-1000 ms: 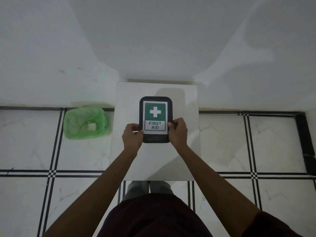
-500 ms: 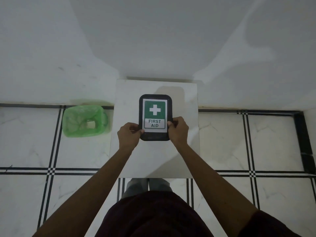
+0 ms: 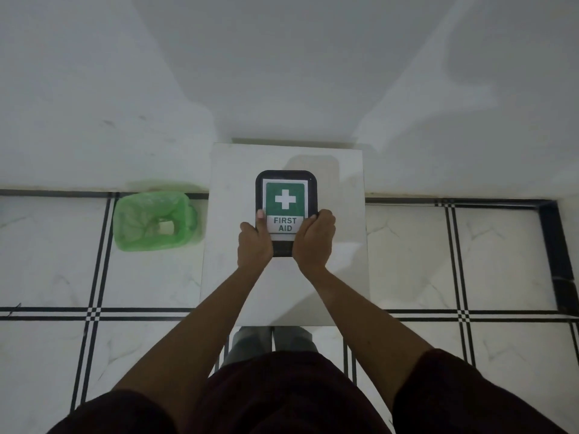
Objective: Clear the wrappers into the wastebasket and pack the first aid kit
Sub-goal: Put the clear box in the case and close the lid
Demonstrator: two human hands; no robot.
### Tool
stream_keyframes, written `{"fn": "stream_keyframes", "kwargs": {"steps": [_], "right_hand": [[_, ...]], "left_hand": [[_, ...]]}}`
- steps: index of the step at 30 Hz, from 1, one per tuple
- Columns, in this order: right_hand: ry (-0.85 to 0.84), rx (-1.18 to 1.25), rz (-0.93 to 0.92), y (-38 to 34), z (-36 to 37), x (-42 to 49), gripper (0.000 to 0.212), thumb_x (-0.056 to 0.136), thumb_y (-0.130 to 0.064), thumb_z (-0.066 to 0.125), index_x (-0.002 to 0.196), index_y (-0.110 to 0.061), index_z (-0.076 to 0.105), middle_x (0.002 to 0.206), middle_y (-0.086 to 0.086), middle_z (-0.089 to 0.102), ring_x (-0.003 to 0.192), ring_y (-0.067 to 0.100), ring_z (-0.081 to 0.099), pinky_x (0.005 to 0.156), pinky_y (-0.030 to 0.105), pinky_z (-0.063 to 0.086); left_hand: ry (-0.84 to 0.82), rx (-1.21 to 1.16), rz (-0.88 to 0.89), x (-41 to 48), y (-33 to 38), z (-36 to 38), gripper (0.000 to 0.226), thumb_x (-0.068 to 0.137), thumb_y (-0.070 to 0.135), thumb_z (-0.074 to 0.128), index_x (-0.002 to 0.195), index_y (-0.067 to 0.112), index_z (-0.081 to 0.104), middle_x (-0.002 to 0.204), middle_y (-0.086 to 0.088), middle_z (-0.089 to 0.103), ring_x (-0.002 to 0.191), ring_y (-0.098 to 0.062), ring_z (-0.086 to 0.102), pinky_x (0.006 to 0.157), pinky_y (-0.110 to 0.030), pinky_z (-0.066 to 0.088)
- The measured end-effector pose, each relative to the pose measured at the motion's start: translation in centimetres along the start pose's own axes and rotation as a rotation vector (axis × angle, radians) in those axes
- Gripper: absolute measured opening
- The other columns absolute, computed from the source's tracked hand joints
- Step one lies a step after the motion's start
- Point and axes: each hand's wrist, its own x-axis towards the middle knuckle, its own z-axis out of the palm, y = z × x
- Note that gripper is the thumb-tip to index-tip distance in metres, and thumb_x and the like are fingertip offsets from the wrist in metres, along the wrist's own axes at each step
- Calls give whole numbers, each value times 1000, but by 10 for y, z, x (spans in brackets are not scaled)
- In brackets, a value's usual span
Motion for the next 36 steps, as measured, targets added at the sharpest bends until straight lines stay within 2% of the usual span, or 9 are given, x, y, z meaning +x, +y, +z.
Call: {"fn": "stream_keyframes", "kwargs": {"steps": [4, 10, 15, 18, 21, 24, 26, 30, 36], "right_hand": [[-28, 21, 29, 8, 4, 4, 29, 100, -36, 35, 102, -9, 46, 97, 9, 61, 84, 20, 62, 66, 25, 54], [-77, 39, 45, 18, 11, 7, 28, 100, -44, 29, 94, -18, 38, 91, 3, 61, 77, 18, 65, 63, 31, 61], [-106, -49, 70, 14, 7, 9, 30, 100, -43, 28, 96, -16, 41, 92, 3, 63, 76, 18, 65, 61, 25, 57], [-126, -136, 35, 11, 1, 12, 31, 100, -44, 27, 96, -17, 42, 90, 2, 63, 74, 18, 63, 62, 28, 57], [-173, -172, -6, 12, -1, 16, 31, 100, -44, 27, 95, -17, 42, 89, 0, 64, 73, 18, 64, 62, 31, 59], [-227, -178, -12, 14, -2, 19, 31, 100, -44, 25, 92, -19, 41, 86, -3, 62, 72, 17, 66, 59, 26, 56], [-272, -170, 2, 14, -3, 24, 36, 100, -47, 22, 88, -20, 43, 81, -6, 60, 71, 17, 66, 57, 23, 53], [-295, -113, 105, 3, 5, 47, 65, 96, -58, 14, 84, -15, 62, 80, 1, 67, 70, 19, 65, 63, 26, 54], [-303, -24, 116, -10, 15, 62, 45, 100, -49, 20, 92, -14, 47, 81, 0, 59, 74, 20, 61, 55, 22, 42]], "left_hand": [[173, 71, 53, -1, -4, 11, 59, 93, 61, 17, 91, 13, 51, 85, -5, 61, 74, -24, 61, 66, -34, 53], [166, 112, 147, 8, -11, 13, 48, 97, 54, 21, 88, 19, 53, 81, 1, 61, 68, -19, 62, 54, -22, 49], [244, 315, 197, 9, -3, 12, 34, 98, 47, 20, 93, 18, 37, 86, -1, 55, 74, -22, 56, 60, -34, 49], [233, 310, 266, 18, 5, 13, 27, 99, 41, 22, 93, 18, 34, 87, -3, 53, 77, -24, 58, 62, -39, 54], [197, 229, 187, 25, 6, 14, 38, 98, 50, 19, 91, 17, 38, 82, -4, 58, 70, -24, 60, 59, -32, 51], [188, 221, 161, 27, 5, 13, 46, 97, 52, 18, 90, 16, 45, 78, -2, 58, 66, -22, 59, 53, -24, 44], [197, 266, 153, 28, 6, 13, 45, 98, 51, 16, 88, 18, 45, 76, -1, 57, 64, -21, 58, 55, -27, 43], [217, 344, 151, 27, 7, 14, 42, 99, 50, 16, 88, 18, 41, 76, -1, 57, 63, -21, 56, 57, -31, 45], [206, 309, 143, 30, 6, 14, 44, 98, 51, 16, 90, 16, 41, 78, -3, 61, 63, -21, 59, 54, -31, 47]]}}
